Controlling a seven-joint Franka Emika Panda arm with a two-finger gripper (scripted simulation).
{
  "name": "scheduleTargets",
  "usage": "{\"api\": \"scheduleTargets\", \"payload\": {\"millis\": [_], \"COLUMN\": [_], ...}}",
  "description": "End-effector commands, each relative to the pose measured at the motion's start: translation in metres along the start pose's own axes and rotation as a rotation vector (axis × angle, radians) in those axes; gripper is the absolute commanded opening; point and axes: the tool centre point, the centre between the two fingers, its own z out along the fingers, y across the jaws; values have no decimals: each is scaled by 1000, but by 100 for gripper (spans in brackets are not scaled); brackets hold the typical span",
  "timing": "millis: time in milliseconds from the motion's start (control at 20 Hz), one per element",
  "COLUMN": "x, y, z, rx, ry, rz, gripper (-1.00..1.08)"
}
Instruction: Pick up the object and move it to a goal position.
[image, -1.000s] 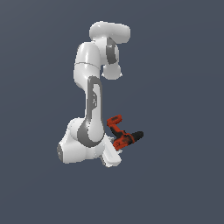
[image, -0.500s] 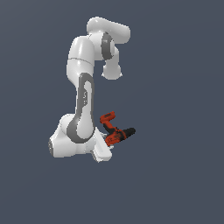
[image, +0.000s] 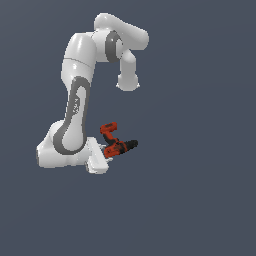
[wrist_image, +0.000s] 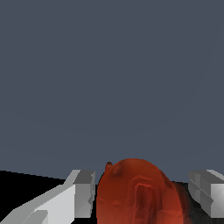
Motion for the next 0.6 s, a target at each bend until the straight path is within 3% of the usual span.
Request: {"api": "scheduleTargets", "payload": {"millis": [0, 300, 550], "x": [3, 14, 18], "y": [19, 58, 71], "z": [-17, -46, -57], "rx": [2, 1, 0], "ry": [2, 3, 4], "rz": [-2, -3, -3], "gripper": [-100, -100, -100]}}
